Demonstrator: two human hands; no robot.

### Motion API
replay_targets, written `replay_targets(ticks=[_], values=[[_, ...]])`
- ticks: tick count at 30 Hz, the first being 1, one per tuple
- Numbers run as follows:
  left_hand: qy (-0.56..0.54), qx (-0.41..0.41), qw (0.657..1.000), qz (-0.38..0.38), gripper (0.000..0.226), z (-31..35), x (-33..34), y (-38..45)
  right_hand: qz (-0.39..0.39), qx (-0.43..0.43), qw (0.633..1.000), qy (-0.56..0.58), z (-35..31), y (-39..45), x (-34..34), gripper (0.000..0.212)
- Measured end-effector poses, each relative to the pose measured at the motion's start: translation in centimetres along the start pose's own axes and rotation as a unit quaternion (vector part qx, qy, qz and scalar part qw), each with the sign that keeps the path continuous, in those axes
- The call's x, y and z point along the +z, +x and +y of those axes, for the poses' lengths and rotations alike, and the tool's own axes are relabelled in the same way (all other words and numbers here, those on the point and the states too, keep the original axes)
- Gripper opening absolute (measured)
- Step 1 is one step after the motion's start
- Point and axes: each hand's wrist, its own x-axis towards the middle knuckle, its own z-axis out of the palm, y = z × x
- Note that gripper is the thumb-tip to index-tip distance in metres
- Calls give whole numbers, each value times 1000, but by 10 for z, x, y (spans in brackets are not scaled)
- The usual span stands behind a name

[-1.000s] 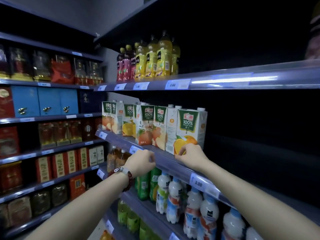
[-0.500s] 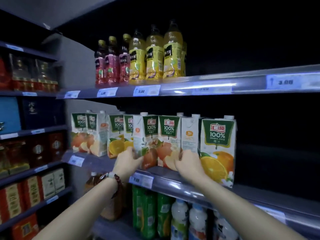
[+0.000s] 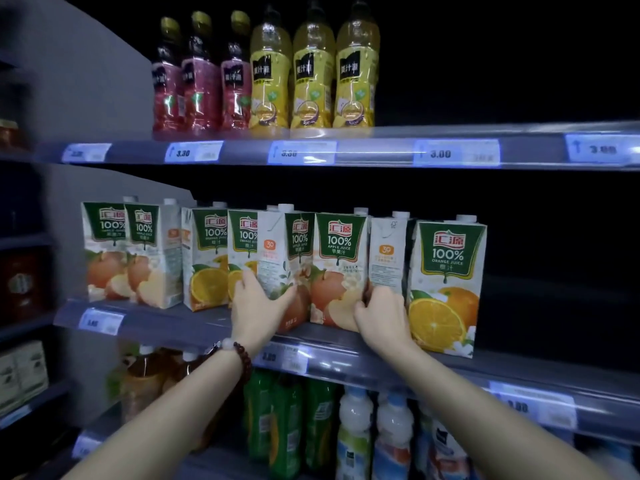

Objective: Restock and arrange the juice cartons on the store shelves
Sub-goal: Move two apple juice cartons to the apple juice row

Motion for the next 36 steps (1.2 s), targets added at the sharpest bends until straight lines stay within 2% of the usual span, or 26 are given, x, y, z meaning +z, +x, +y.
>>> replay_targets(ticks=[4, 10, 14, 17, 19, 23, 26, 29, 31, 33, 36], values=[[-14, 20, 1000, 6, 79, -5, 0, 1, -8, 14, 1000, 22, 3, 5, 8, 22], [-24, 23, 999, 8, 81, -8, 2, 2, -28, 27, 992, 124, 5, 7, 11, 45], [-29, 25, 999, 14, 74, -7, 3, 3, 18, -9, 994, 106, 4, 2, 7, 37], [-36, 22, 999, 12, 77, -7, 3, 2, 31, -2, 991, 128, 7, 3, 4, 31], [-47, 20, 999, 8, 77, -6, 2, 1, 21, 25, 986, 162, 5, 6, 4, 38], [-70, -7, 997, -16, 75, -5, -1, 5, 21, 75, 973, 218, -3, 12, 11, 68], [-102, -15, 994, -45, 66, 0, 0, 10, 4, 84, 973, 216, -7, 15, 12, 66], [-112, -25, 992, -45, 76, 5, 4, 14, -4, 61, 973, 225, -7, 13, 13, 65], [-112, -29, 993, -31, 79, 6, 8, 13, -8, 58, 974, 221, -9, 13, 16, 73], [-118, -33, 992, -19, 75, 6, 9, 13, -15, 69, 972, 223, -12, 14, 18, 80], [-144, -46, 988, -27, 63, 6, 4, 15, -28, 95, 960, 260, -15, 15, 15, 72]])
